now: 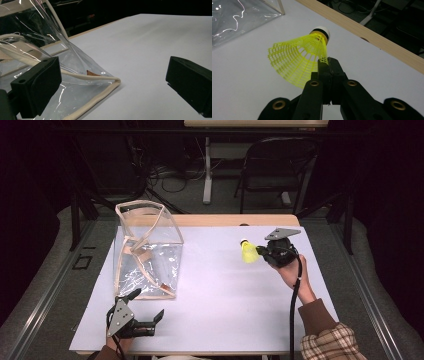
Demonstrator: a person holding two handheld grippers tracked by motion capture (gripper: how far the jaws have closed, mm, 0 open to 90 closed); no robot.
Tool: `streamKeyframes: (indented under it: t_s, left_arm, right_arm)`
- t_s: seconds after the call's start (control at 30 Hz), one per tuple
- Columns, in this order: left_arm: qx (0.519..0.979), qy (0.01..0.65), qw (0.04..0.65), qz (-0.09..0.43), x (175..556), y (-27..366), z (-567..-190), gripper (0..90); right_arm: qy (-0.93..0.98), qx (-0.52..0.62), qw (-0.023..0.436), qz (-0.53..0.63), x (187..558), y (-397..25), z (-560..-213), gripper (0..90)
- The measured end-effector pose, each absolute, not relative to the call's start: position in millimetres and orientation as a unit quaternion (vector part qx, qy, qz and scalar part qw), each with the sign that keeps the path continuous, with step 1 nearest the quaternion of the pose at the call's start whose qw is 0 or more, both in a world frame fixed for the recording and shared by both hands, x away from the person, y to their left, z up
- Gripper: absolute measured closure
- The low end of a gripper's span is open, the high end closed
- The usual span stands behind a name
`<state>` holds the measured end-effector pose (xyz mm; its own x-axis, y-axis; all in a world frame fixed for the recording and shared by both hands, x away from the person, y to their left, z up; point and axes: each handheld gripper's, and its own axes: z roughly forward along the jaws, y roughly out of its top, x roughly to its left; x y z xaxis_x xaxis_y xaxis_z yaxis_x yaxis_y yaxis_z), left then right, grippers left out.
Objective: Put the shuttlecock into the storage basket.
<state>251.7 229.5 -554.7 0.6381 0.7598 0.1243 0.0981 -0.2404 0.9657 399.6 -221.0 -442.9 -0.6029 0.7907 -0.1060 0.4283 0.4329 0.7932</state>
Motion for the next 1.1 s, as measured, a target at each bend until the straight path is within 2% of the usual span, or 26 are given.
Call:
streamKeyframes:
  t_s: [1.1]
  left_arm:
    - [0.726,0.295,0.540,0.306,251.5,229.5,-554.5,0.1]
  right_arm:
    - [0.807,0.361,0.252,0.393,411.0,-203.9,-406.5,90.0]
